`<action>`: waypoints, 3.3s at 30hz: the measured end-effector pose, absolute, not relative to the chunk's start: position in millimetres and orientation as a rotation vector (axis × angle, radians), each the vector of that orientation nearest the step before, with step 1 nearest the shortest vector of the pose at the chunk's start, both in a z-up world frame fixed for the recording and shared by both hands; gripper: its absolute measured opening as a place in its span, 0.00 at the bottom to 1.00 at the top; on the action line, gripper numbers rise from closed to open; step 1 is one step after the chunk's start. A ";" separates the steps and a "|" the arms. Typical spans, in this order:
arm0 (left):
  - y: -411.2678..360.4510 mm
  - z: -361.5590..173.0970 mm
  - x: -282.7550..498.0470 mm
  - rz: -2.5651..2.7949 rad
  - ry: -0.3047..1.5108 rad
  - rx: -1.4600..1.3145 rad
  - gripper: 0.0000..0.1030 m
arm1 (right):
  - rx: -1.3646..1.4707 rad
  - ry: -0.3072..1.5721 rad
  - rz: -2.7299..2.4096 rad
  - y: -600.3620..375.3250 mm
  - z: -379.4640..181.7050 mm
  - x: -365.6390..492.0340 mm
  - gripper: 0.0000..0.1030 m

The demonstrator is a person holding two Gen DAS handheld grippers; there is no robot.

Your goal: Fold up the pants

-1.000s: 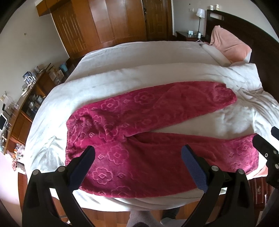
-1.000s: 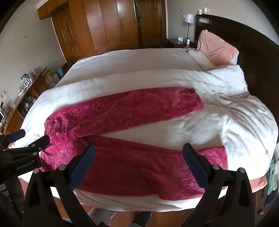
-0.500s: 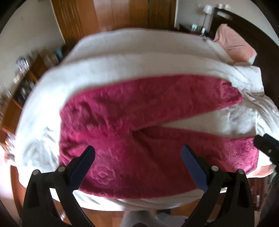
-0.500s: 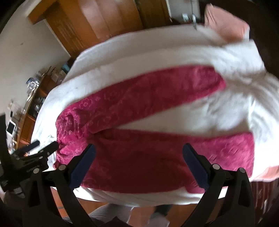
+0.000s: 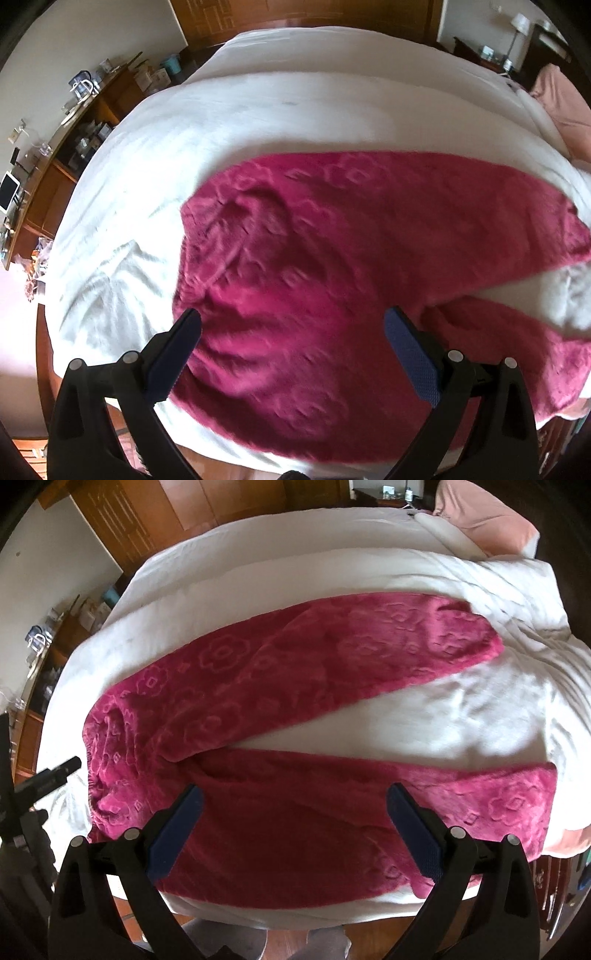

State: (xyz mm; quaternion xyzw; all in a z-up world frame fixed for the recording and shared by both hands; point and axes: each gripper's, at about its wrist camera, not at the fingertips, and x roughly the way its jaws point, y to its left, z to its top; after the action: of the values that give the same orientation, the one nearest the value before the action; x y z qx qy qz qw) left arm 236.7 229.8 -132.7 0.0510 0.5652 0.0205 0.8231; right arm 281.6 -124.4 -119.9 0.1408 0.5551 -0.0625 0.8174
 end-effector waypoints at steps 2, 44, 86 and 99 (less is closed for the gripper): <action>243.0 -137.6 253.4 0.054 1.206 0.097 0.95 | 0.289 1.197 -0.126 -113.2 -124.6 295.1 0.97; 366.0 -252.3 428.9 -0.304 1.383 0.057 0.14 | 0.236 1.394 -0.214 -56.9 -180.8 352.5 0.97; 326.8 -166.4 276.4 -0.061 1.321 -0.018 0.12 | 0.856 1.490 -0.635 -450.2 -257.8 578.9 0.75; 331.1 -163.1 270.3 -0.054 1.299 0.009 0.11 | 0.813 1.501 -0.671 -458.1 -248.9 553.2 0.08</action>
State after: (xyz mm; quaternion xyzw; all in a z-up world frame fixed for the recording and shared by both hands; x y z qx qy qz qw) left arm 270.3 331.1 -163.1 0.0041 0.6049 -0.0253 0.7959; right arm 553.2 -458.1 -248.9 0.3518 0.6496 -0.2905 0.6082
